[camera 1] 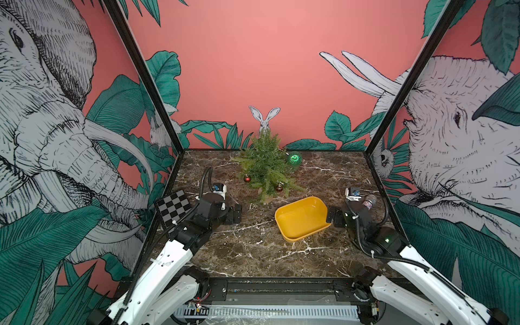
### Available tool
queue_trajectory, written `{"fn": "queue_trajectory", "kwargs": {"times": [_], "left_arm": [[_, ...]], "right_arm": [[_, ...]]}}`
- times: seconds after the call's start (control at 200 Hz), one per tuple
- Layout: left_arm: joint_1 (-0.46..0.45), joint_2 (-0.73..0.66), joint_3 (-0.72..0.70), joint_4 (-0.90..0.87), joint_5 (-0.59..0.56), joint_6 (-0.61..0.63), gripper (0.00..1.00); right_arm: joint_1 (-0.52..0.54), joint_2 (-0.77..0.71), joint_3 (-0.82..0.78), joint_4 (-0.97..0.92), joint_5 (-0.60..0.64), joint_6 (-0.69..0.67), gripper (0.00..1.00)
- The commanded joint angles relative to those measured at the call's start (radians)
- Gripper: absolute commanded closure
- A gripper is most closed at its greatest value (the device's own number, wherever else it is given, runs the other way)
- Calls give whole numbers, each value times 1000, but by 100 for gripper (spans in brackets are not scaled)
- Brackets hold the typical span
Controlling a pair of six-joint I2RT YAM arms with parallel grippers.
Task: Decorate the small christmas tree with ornaments
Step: Reset both arms
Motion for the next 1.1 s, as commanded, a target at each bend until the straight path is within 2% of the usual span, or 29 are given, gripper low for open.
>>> {"fn": "queue_trajectory", "kwargs": {"times": [0.0, 0.155, 0.22, 0.3, 0.34, 0.375, 0.46, 0.61, 0.645, 0.685, 0.725, 0.805, 0.89, 0.94, 0.965, 0.99, 1.04, 1.075, 1.095], "left_arm": [[76, 23, 27, 50, -137, 45, 1], [196, 101, 3, 192, -237, 151, 1], [234, 142, -53, 332, -309, 243, 1], [384, 204, -112, 444, -224, 208, 1], [429, 249, -135, 496, -238, 183, 1], [447, 289, -153, 549, -243, 210, 1], [449, 374, -148, 601, -261, 231, 1], [450, 478, -210, 837, -265, 289, 1], [449, 502, -211, 862, -261, 293, 1], [449, 522, -225, 907, -242, 300, 1], [448, 541, -251, 998, -212, 320, 1], [435, 563, -266, 1095, -193, 356, 1], [425, 640, -301, 1294, -190, 404, 1], [382, 645, -274, 1222, -168, 444, 1], [366, 680, -281, 1291, -146, 491, 1], [358, 707, -298, 1379, -135, 512, 1], [380, 679, -330, 1344, -102, 461, 1], [388, 740, -367, 1530, -111, 480, 0], [384, 762, -369, 1571, -115, 490, 1]], "right_arm": [[-122, 48, 9, 117, 125, -70, 1], [-251, 151, -107, 474, 233, -226, 1], [-305, 221, -113, 527, 259, -217, 1], [-355, 306, -105, 560, 252, -218, 0], [-366, 347, -118, 610, 274, -234, 1], [-374, 381, -139, 680, 284, -260, 1], [-393, 460, -201, 851, 268, -314, 1], [-399, 602, -299, 1191, 246, -411, 0], [-396, 610, -293, 1190, 245, -432, 1], [-397, 604, -316, 1237, 203, -466, 0], [-403, 619, -377, 1423, 186, -501, 1], [-454, 693, -466, 1668, 29, -519, 1], [-458, 698, -471, 1632, -122, -539, 1], [-461, 789, -481, 1792, -120, -563, 1], [-462, 830, -487, 1843, -118, -569, 1], [-467, 818, -482, 1787, -126, -553, 1], [-499, 734, -448, 1606, -162, -503, 1], [-524, 732, -424, 1564, -188, -483, 1], [-536, 746, -411, 1570, -202, -475, 1]]}}
